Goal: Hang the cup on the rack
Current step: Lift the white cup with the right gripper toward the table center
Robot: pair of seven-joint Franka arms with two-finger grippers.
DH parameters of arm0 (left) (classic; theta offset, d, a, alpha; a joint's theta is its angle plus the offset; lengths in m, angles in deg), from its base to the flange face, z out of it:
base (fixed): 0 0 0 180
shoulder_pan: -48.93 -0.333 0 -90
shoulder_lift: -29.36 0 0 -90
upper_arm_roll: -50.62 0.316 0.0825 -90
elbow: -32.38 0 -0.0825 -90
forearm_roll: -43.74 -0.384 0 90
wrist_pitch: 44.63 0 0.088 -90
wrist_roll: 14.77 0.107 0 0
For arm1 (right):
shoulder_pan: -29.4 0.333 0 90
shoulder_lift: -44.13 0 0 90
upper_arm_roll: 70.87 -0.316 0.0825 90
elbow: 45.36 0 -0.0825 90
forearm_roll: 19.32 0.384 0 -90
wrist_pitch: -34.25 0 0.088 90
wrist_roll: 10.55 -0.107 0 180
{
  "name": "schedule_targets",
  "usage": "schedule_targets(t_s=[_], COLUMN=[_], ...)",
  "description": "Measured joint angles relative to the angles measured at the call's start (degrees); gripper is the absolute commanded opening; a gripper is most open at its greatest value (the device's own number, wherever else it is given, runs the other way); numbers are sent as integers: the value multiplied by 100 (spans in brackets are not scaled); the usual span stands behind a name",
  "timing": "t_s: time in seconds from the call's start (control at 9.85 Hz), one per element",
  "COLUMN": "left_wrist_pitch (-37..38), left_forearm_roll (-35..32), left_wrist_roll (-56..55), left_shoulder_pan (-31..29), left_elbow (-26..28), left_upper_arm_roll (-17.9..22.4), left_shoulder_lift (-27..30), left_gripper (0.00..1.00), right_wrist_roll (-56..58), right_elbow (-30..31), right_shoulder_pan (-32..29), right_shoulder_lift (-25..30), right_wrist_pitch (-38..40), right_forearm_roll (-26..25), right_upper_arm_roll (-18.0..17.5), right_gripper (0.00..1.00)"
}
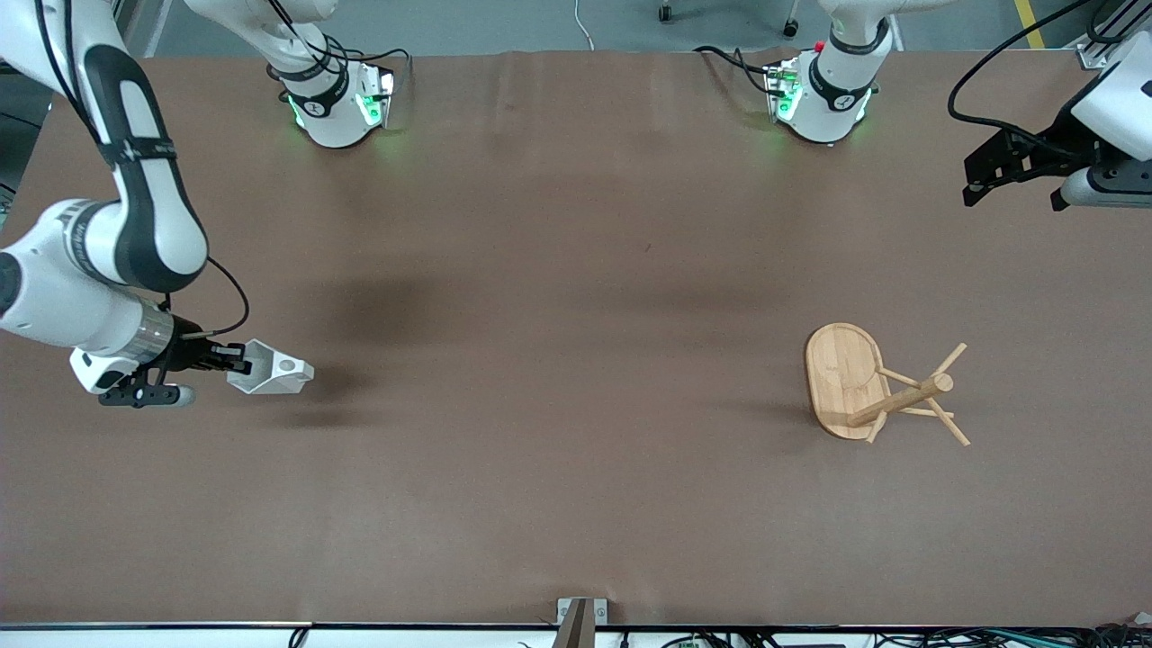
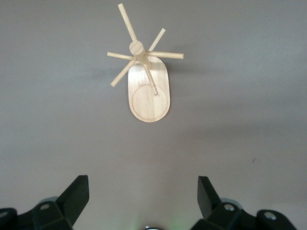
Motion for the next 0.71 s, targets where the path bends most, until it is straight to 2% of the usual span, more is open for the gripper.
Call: schedule_targets(t_s=[0.2, 0.41, 0.71], left_wrist_pitch=[1, 1, 1], left_forearm_roll=[0, 0, 0], left_wrist_roll=[0, 3, 5], left_shoulder_pan=[0, 5, 55], left_elbow=[0, 0, 0], left_upper_arm_roll=[0, -6, -61], left_shoulder_lift=[0, 0, -2], left_gripper=[100, 100, 100], right_wrist_roll=[-25, -43, -55], right_elbow=[-363, -354, -342], right_shoulder_pan=[28, 103, 208], right_shoulder_lift=[22, -29, -144], right_wrist_pitch=[704, 738, 744], right_forearm_roll=[655, 1838, 3941], right_upper_arm_roll=[-388, -881, -1439], right_gripper=[0, 0, 0])
